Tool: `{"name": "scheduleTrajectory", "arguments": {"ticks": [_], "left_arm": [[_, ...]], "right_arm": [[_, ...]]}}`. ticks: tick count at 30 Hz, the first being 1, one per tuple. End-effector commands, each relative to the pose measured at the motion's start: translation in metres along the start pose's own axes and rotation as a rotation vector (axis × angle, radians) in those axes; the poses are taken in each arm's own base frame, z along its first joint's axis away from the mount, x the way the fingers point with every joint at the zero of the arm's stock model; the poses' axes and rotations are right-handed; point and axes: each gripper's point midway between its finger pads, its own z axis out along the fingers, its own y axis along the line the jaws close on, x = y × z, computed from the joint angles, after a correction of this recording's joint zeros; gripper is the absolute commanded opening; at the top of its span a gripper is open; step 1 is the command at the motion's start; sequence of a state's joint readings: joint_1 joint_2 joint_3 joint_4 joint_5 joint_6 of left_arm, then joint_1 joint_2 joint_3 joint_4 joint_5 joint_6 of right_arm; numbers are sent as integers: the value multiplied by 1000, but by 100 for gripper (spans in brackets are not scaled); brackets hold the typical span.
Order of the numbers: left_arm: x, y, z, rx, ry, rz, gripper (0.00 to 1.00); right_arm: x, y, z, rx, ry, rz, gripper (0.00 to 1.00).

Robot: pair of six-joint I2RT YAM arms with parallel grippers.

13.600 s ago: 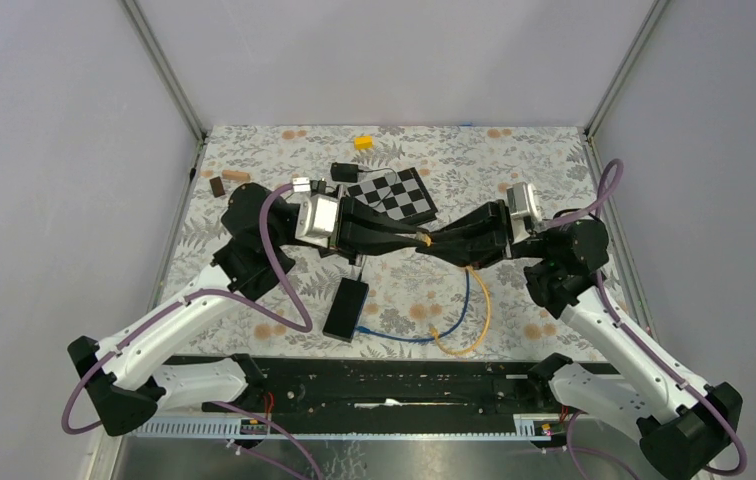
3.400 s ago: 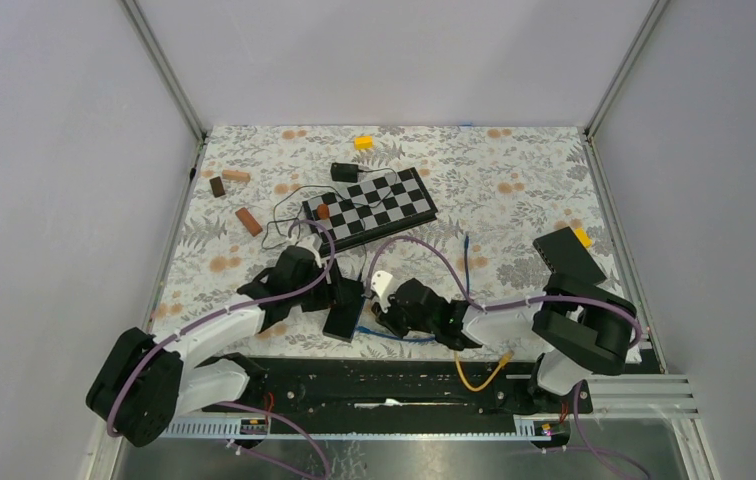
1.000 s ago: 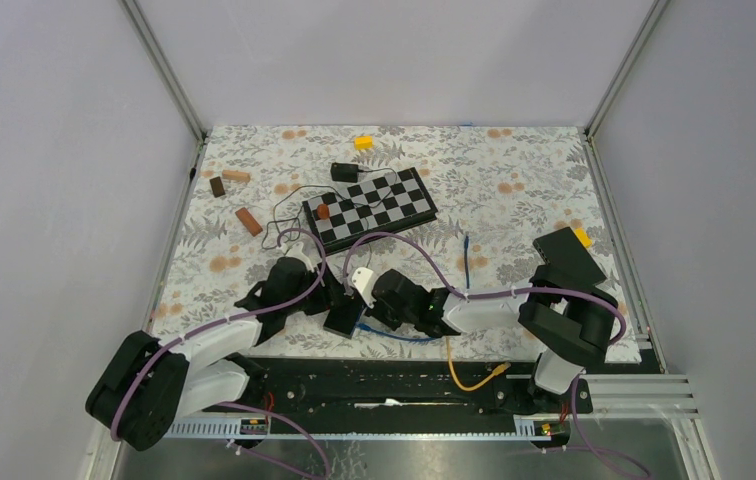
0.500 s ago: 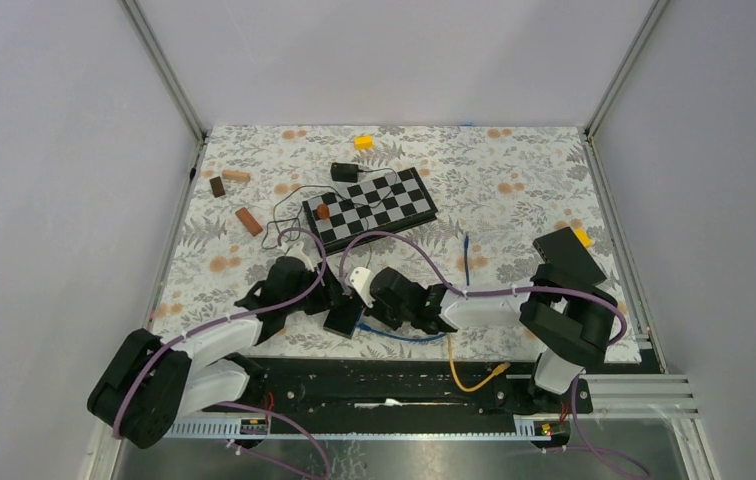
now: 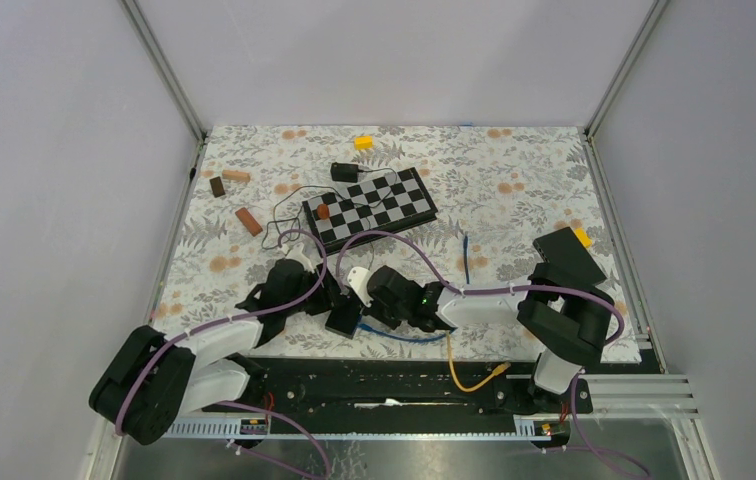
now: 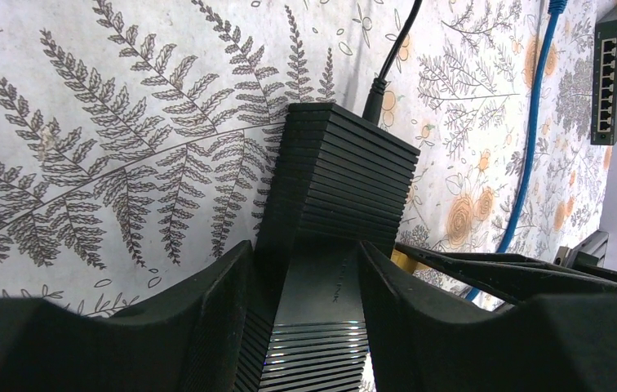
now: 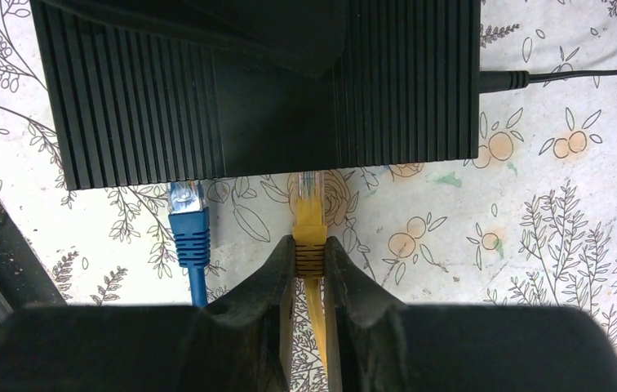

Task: Insert the plug into the switch port
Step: Insert the connector into the switch port.

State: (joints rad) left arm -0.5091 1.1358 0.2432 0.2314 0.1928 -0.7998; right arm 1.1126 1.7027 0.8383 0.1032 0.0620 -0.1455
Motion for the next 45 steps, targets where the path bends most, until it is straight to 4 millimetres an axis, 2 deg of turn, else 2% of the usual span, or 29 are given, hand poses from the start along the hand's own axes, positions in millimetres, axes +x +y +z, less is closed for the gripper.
{"name": "scheduleTrajectory", "arguments": {"ticks": [1,13,20,26,36,40,45], "left_arm": [[30,26,-3,-70,88,-26,53],[33,28,-3,-67,99,-20,51],[30,24,-1,-56,104,-2,51],[33,24,1,-53,115,-3,50],[34,25,2,-48,114,-6,50],[35,26,3,-47,121,-3,50],[35,25,3,-45,122,-4,50]], "right_arm": [[-9,0,4,5,-13,-7,0],[-21,-4,1,33,-62,11,0],[-40,-9,-1,50,-58,19,0],[-54,-4,-5,13,-56,10,0],[-55,5,-10,-43,-101,-16,0],[-54,4,-13,-32,-135,5,0],[-49,0,-7,3,-124,42,0]]}}
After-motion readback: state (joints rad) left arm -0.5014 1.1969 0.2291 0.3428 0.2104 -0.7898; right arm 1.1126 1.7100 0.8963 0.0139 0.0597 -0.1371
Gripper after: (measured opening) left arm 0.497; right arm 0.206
